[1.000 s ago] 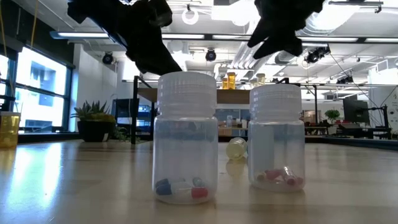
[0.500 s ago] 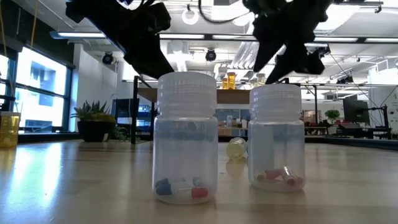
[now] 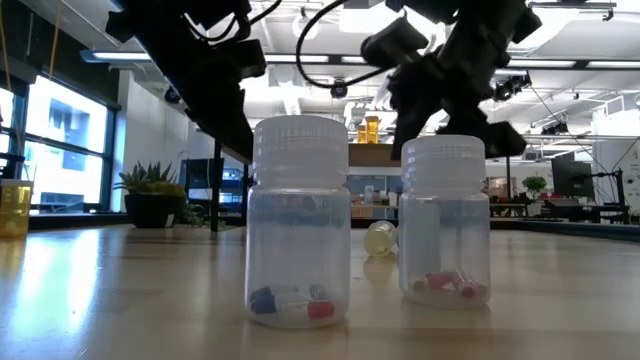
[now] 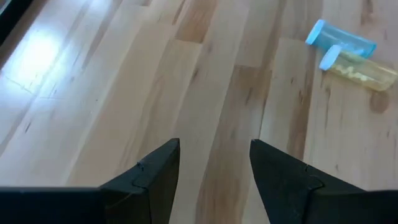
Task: Pick and place medicine bottles onto shelf by color
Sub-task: Put the top blue pill bottle on the shelf aligned with the blue pill bottle
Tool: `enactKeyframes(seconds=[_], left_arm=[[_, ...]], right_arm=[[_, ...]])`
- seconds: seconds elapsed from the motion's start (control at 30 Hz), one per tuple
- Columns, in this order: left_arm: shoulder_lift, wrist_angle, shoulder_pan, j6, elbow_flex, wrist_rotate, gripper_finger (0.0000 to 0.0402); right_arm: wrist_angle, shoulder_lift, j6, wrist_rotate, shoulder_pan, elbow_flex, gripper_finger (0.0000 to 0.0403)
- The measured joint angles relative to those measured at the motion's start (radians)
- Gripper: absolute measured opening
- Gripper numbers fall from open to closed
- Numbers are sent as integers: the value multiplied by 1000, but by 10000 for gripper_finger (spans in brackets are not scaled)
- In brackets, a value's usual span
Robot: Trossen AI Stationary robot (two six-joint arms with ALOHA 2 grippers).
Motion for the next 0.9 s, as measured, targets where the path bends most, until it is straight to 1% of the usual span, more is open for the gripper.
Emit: enactKeyframes(seconds=[0.23,0.53,0.7,0.9], left_arm=[[0,0,0,0,0,0,184],[0,-5,0,1,0,0,184],[0,-7,0,0,0,0,184],[0,-7,0,1,0,0,184]], right_arm=[[-2,61,41,-10,0,0,158],[-3,104,68,-7,0,-1,158],[-14,109,81,39,0,-1,158],[-20,120,85,60,0,0,158]])
